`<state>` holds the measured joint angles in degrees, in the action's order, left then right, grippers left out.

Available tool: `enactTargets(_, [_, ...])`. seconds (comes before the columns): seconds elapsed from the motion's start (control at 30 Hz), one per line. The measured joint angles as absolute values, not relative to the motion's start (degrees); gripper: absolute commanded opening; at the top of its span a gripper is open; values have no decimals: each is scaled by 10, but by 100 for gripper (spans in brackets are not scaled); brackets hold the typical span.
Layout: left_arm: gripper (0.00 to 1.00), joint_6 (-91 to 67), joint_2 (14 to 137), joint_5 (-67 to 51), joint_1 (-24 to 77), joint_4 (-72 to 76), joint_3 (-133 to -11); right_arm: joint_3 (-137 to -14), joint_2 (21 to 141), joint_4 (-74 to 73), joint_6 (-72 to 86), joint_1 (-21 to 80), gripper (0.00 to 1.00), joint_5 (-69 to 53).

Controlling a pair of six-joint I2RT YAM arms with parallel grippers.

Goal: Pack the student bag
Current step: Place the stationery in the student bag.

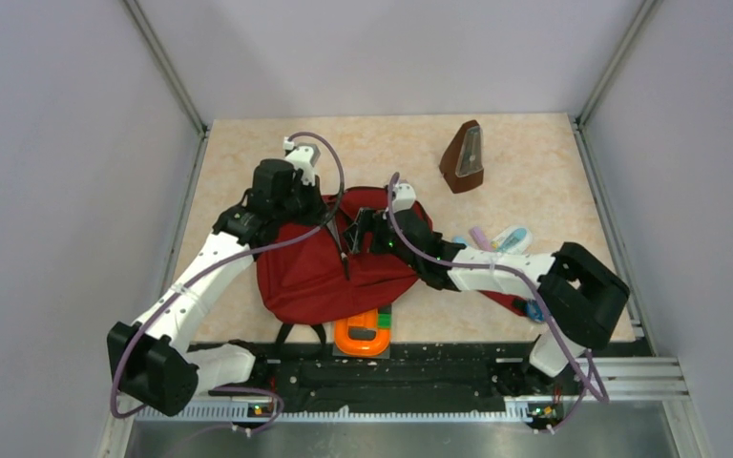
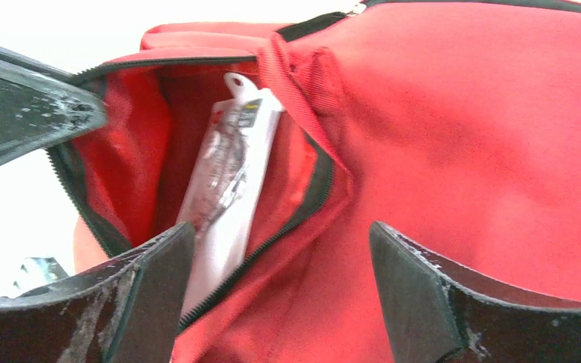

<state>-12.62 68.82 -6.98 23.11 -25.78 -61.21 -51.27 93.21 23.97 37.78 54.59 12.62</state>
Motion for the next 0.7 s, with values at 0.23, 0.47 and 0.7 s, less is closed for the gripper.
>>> enactTargets(0.23, [0, -126, 687, -60, 231, -256, -609, -513, 864, 94, 357, 540, 99, 198])
enactTargets(0.47, [0, -126, 687, -53, 231, -256, -609, -499, 704, -97, 323, 454, 99, 203])
enactTargets(0.7, [0, -128, 685, -53, 231, -256, -609, -484, 583, -293, 306, 314, 99, 239])
